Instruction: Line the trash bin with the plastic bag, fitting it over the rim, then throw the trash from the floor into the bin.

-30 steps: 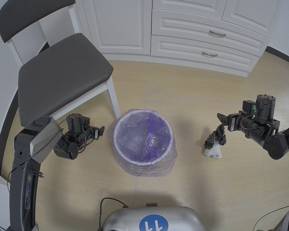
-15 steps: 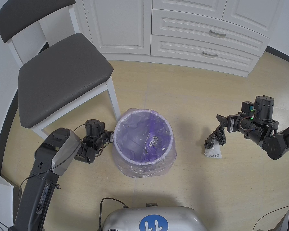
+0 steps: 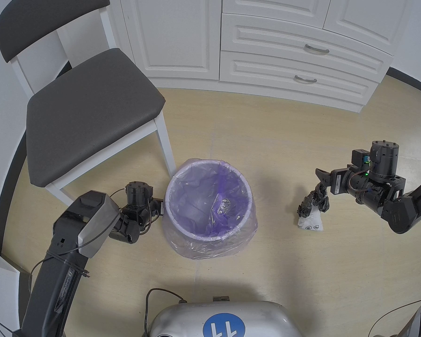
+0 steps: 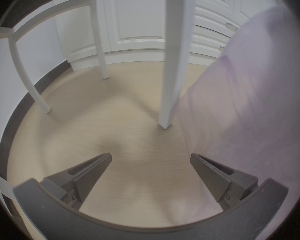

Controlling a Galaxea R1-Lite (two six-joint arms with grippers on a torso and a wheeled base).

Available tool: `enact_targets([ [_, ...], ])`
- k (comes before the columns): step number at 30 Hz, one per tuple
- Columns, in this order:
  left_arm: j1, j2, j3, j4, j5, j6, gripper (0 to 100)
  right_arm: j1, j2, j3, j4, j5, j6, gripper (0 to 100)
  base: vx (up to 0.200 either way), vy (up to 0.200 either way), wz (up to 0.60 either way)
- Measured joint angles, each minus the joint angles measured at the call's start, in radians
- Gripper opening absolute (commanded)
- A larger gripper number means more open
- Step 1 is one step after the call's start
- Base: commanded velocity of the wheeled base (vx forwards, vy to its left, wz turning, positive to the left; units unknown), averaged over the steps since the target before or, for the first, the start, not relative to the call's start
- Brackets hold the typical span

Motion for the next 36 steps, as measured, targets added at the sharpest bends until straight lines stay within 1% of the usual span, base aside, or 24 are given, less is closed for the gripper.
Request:
enact_targets([
  [4, 0.017, -0.016, 0.036, -0.021, 0.020, 0.001, 100, 0.000, 0.000, 0.002, 0.000, 0.000, 0.000, 100, 0.000, 0.000, 0.00],
  [7, 0.027, -0.039, 0.103, -0.053, 0.026, 0.003, 100, 0.000, -0.001, 0.002, 0.000, 0.000, -0.001, 100, 0.000, 0.000, 0.00],
  [13, 0.039, -0.123, 0.336, -0.143, 0.029, 0.009, 100, 0.000, -0.006, 0.006, 0.000, 0.000, -0.007, 100, 0.000, 0.000, 0.00],
  [18, 0.042, -0.231, 0.571, -0.228, 0.033, 0.024, 100, -0.003, -0.014, 0.016, 0.000, -0.005, -0.028, 100, 0.000, 0.000, 0.00],
  [23, 0.030, -0.345, 0.803, -0.348, 0.031, 0.044, 100, -0.009, -0.027, 0.030, 0.000, -0.004, -0.042, 100, 0.000, 0.000, 0.00],
  [26, 0.010, -0.395, 0.903, -0.404, 0.031, 0.051, 100, -0.010, -0.035, 0.039, -0.001, -0.003, -0.048, 100, 0.000, 0.000, 0.00],
  [29, -0.004, -0.416, 0.953, -0.423, 0.033, 0.055, 100, -0.011, -0.041, 0.047, -0.001, -0.004, -0.052, 100, 0.000, 0.000, 0.00],
  [31, -0.010, -0.416, 0.956, -0.429, 0.034, 0.056, 100, -0.010, -0.044, 0.052, -0.001, -0.006, -0.053, 100, 0.000, 0.000, 0.00],
  [34, -0.030, -0.396, 0.914, -0.437, 0.036, 0.057, 100, -0.009, -0.048, 0.059, -0.001, -0.007, -0.056, 100, 0.000, 0.000, 0.00],
  [36, -0.040, -0.369, 0.860, -0.439, 0.037, 0.058, 100, -0.009, -0.049, 0.063, -0.001, -0.007, -0.057, 100, 0.000, 0.000, 0.00],
])
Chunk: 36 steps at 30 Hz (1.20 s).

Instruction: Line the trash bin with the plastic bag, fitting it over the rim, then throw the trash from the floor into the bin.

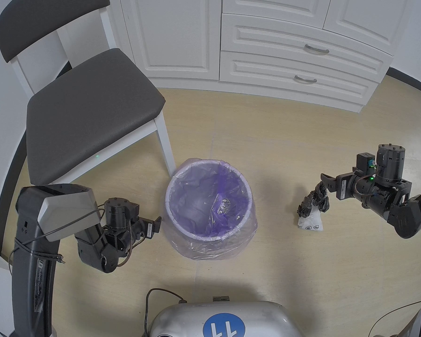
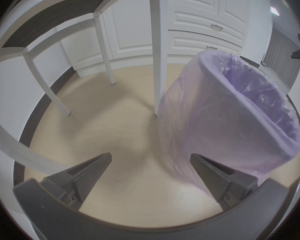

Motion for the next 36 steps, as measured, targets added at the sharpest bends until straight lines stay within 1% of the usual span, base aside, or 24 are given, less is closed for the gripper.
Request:
enact_targets([
  [2, -0.010, 0.031, -0.057, 0.003, 0.001, 0.000, 100, 0.000, -0.001, 0.002, 0.000, 0.001, -0.001, 100, 0.000, 0.000, 0.00],
  [5, -0.021, 0.073, -0.158, 0.047, 0.006, 0.000, 100, -0.001, -0.001, 0.003, 0.000, 0.002, -0.001, 100, 0.000, 0.000, 0.00],
  [9, -0.029, 0.118, -0.290, 0.173, 0.022, -0.002, 100, -0.004, -0.001, 0.003, 0.000, 0.005, -0.001, 100, 0.000, 0.000, 0.00],
  [13, -0.043, 0.146, -0.354, 0.222, 0.032, -0.008, 100, -0.014, -0.004, 0.003, 0.000, 0.007, -0.001, 100, 0.000, 0.000, 0.00],
  [17, -0.050, 0.158, -0.349, 0.211, 0.037, -0.009, 100, -0.018, -0.006, 0.003, 0.000, 0.007, -0.001, 100, 0.000, 0.000, 0.00],
  [21, -0.042, 0.147, -0.286, 0.165, 0.036, -0.013, 100, -0.020, -0.009, 0.005, 0.000, 0.007, -0.001, 100, 0.000, 0.000, 0.00],
  [24, -0.031, 0.125, -0.191, 0.099, 0.029, -0.019, 100, -0.021, -0.014, 0.005, 0.000, 0.009, -0.001, 100, 0.000, 0.000, 0.00],
  [32, -0.006, 0.033, 0.139, -0.146, -0.029, -0.027, 100, -0.019, -0.042, 0.021, 0.005, 0.048, -0.001, 100, 0.000, 0.000, 0.00],
  [36, -0.002, -0.040, 0.309, -0.222, -0.076, -0.028, 100, -0.019, -0.049, 0.023, 0.033, 0.063, -0.001, 100, 0.000, 0.000, 0.00],
])
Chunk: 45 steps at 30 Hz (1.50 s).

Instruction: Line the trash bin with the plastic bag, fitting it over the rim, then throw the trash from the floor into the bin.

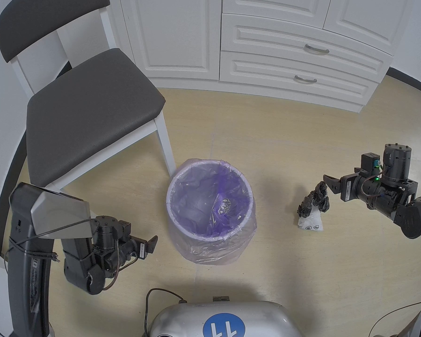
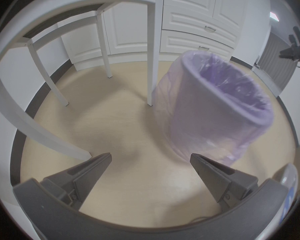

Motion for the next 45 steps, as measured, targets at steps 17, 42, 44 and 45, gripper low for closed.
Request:
enact_targets([
  [17, 0.003, -0.426, 0.425, -0.074, -0.225, -0.070, 100, -0.020, -0.015, -0.207, 0.510, 0.057, 0.155, 100, 0.000, 0.000, 0.00],
  [42, 0.059, -0.714, 0.560, -0.075, -0.193, -0.138, 100, -0.042, -0.161, -0.224, 0.580, -0.224, 0.344, 100, 0.000, 0.000, 0.00],
  [44, 0.066, -0.720, 0.560, -0.075, -0.190, -0.138, 100, -0.045, -0.112, -0.268, 0.573, -0.221, 0.384, 100, 0.000, 0.000, 0.00],
  [45, 0.070, -0.723, 0.560, -0.075, -0.190, -0.137, 100, -0.045, -0.085, -0.286, 0.564, -0.219, 0.396, 100, 0.000, 0.000, 0.00],
])
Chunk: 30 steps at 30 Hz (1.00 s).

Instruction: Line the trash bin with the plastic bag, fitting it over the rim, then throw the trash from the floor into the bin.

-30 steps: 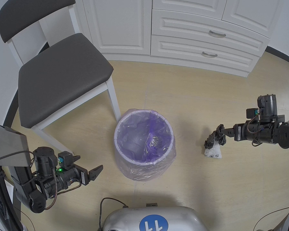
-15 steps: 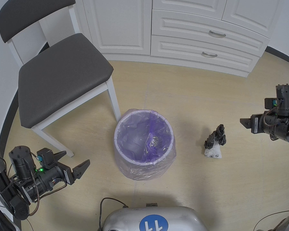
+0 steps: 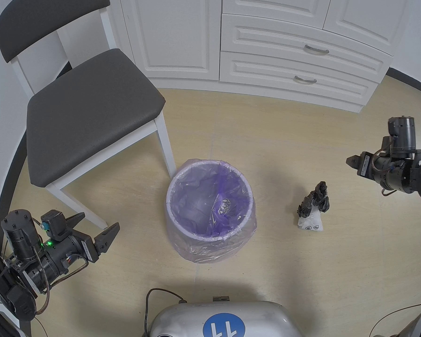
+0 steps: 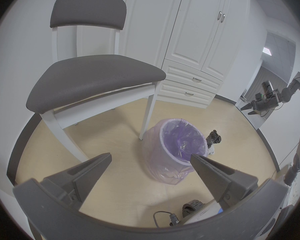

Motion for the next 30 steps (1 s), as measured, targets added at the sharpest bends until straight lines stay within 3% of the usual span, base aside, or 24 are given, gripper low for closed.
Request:
enact_targets([
  [6, 0.012, -0.017, 0.000, 0.000, 0.002, 0.001, 100, -0.009, 0.167, -0.049, -0.170, 0.013, 0.028, 100, 0.000, 0.000, 0.00],
  [12, 0.010, -0.027, 0.000, 0.000, 0.002, 0.002, 100, -0.039, 0.357, -0.071, -0.339, 0.079, 0.047, 100, 0.000, 0.000, 0.00],
  [19, -0.038, -0.030, -0.001, 0.000, 0.002, 0.004, 100, -0.081, 0.505, -0.108, -0.368, 0.173, 0.075, 100, 0.000, 0.000, 0.00],
  [30, -0.095, -0.012, -0.008, -0.001, 0.003, 0.028, 100, -0.092, 0.654, -0.186, -0.375, 0.203, 0.082, 100, 0.000, 0.000, 0.00],
])
